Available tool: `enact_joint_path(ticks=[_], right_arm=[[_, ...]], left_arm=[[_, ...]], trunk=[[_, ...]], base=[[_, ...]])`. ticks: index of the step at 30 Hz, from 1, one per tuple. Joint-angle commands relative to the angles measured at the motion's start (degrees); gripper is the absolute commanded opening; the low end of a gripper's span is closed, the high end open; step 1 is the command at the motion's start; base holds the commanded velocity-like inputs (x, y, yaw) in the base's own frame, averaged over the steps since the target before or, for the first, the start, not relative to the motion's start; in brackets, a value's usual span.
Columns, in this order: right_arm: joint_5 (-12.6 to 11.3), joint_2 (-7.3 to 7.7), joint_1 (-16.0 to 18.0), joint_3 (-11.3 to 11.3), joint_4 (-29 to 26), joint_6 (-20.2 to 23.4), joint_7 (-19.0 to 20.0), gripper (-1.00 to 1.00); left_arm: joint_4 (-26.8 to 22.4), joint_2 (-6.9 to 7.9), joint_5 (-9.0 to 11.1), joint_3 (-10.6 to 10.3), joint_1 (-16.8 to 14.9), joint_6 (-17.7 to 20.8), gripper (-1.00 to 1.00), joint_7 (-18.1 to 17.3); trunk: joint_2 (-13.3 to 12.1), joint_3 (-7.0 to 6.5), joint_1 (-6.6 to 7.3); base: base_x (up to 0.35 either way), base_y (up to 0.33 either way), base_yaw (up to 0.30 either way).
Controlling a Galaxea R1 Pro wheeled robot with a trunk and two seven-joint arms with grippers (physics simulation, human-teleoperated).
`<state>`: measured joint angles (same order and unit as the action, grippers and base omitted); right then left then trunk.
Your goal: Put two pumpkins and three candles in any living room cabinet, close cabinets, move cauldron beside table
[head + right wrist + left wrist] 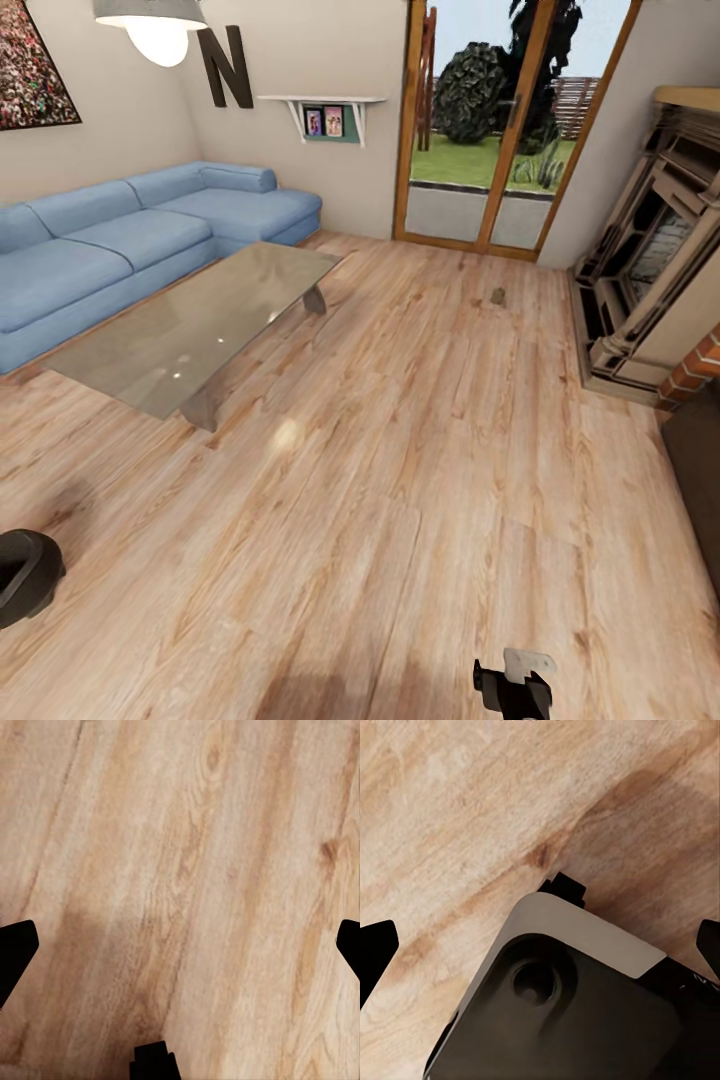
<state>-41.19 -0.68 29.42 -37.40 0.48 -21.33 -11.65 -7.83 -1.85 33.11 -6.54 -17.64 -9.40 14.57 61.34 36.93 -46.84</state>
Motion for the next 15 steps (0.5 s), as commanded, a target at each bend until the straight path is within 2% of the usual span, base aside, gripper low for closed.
enact_joint_path(ticks=[1, 15], right_arm=[[-0.30, -0.03, 0.03, -0.48, 0.05, -0.12, -0.22, 1.00], [-0.30, -0.03, 0.03, -0.48, 0.05, -0.12, -0.22, 1.00]], left_arm=[[0.01, 0.00, 0.44, -0.49, -0.03, -0.18, 1.00, 0.28], [-0.02, 0.08, 0.46, -0.49, -0.02, -0.18, 1.00, 0.28]], trunk=[[0.03, -0.05, 0.00], [0.03, -1.33, 0.00]], base=[[0.000, 0.000, 0.073], [0.000, 0.000, 0.073]])
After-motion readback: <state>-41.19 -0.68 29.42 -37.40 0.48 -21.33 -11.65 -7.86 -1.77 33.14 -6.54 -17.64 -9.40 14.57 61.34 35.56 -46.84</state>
